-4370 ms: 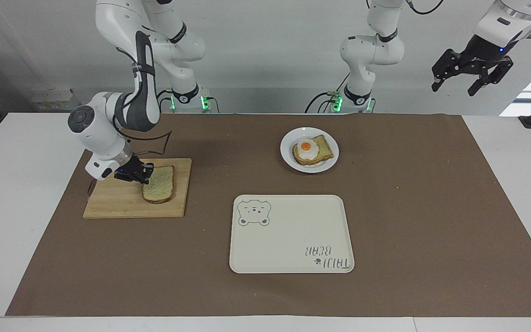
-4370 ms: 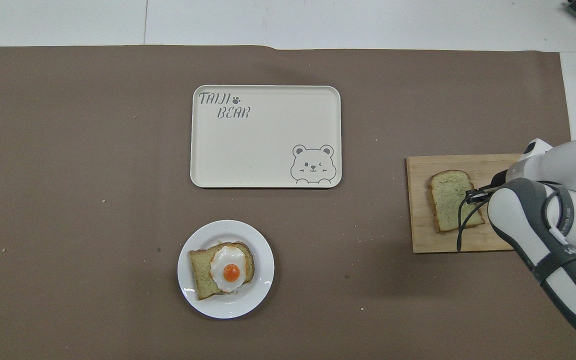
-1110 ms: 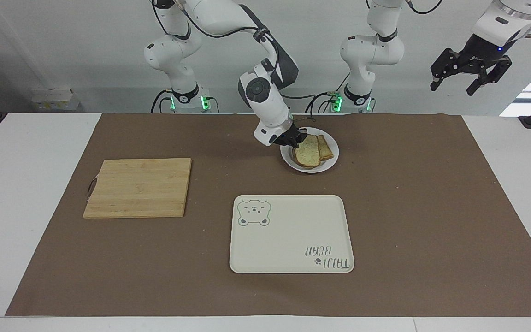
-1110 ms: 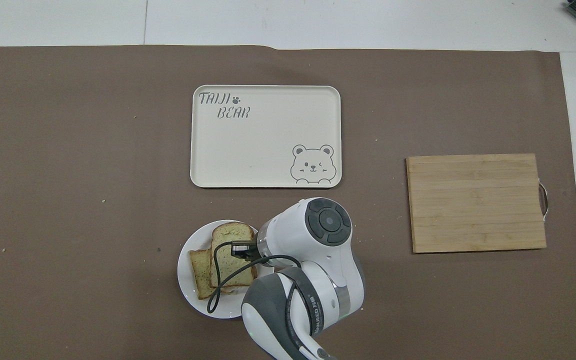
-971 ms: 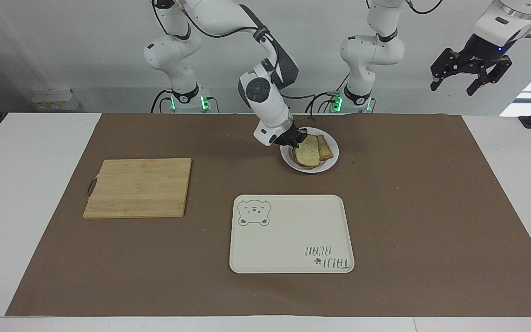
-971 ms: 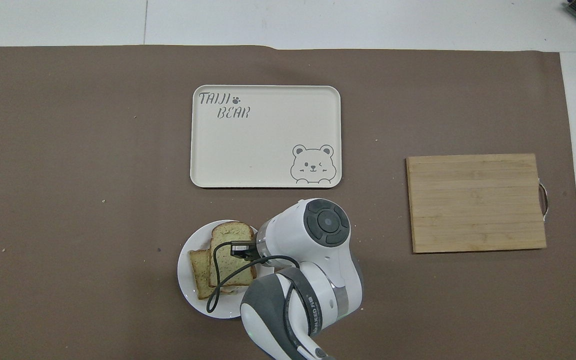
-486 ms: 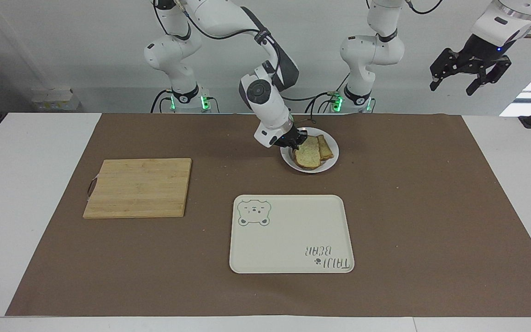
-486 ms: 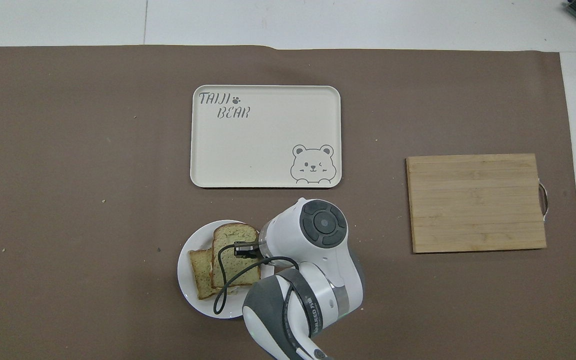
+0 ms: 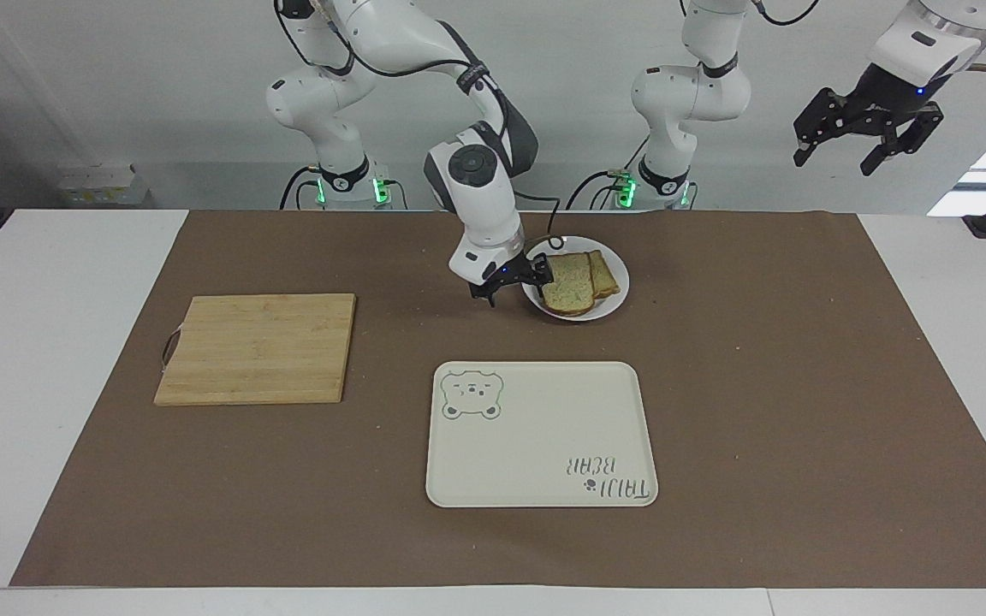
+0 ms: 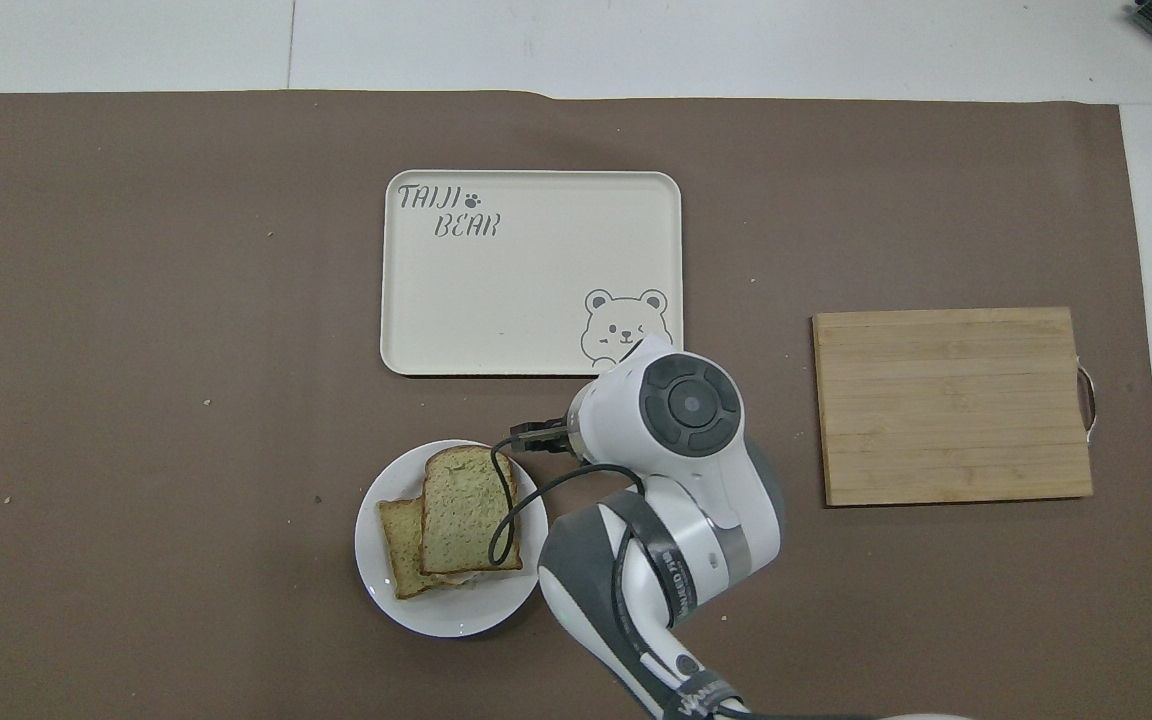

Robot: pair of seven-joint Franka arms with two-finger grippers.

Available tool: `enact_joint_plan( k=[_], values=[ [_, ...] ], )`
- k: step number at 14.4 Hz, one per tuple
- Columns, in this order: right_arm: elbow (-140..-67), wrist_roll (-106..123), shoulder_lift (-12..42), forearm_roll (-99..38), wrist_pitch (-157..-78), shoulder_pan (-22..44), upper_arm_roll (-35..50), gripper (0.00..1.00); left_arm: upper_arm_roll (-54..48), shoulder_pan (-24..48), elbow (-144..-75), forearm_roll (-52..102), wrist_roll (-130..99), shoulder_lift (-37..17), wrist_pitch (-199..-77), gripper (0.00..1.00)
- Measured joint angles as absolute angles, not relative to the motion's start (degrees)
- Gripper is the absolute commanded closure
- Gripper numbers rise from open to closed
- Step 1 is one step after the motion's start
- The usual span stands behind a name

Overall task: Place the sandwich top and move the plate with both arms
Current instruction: 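Withdraw the right gripper while the left gripper reaches toward the plate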

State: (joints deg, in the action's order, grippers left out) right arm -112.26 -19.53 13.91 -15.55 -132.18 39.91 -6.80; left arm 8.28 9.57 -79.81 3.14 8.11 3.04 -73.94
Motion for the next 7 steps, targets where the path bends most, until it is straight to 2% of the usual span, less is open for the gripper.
enact_joint_plan(
  k=[7],
  values=[
    [-111.5, -17.1, 11.1, -8.8, -129.1, 29.3, -7.2, 0.00, 8.7, 9.5, -79.8, 3.2, 7.9, 3.1, -73.9, 0.00]
  ],
)
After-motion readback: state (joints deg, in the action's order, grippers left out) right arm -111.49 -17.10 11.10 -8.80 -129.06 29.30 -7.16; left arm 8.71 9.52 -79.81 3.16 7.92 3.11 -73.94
